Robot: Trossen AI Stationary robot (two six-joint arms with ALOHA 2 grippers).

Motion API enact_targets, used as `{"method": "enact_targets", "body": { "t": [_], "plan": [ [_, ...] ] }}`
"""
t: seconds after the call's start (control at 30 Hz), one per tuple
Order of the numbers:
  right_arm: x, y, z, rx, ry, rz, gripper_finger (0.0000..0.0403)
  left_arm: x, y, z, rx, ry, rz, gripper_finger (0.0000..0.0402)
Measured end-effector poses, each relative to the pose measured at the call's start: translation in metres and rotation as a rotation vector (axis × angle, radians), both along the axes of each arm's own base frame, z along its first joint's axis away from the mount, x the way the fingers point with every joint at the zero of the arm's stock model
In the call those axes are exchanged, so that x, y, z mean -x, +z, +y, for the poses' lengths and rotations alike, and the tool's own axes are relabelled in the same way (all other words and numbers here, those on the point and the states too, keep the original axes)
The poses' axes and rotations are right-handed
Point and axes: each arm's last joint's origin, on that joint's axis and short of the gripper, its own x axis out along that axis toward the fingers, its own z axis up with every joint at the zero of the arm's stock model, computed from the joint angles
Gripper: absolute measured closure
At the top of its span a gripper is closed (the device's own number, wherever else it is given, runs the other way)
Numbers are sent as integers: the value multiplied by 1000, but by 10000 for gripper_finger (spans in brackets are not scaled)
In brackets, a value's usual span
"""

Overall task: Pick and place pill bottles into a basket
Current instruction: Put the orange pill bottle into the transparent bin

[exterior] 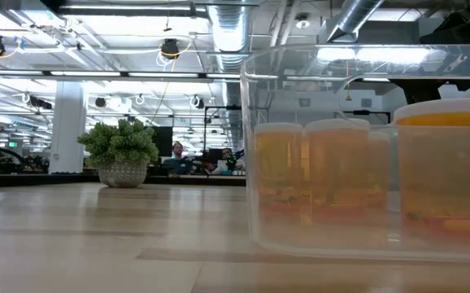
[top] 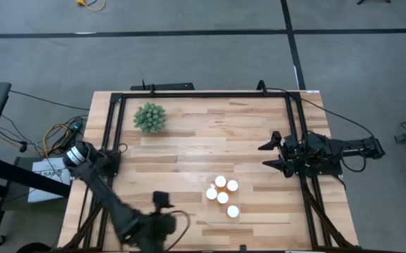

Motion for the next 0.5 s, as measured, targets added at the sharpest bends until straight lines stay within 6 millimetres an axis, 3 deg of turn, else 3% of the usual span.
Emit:
{"method": "enact_targets", "body": {
  "t": [0.27, 0.5],
  "plan": [
    [0, 0, 0, 0, 0, 0, 92, 68, 9, -30, -9, 42, -78, 89],
    [0, 0, 0, 0, 0, 0, 92, 106, 0, -50, 126, 145, -235, 89]
  ]
}}
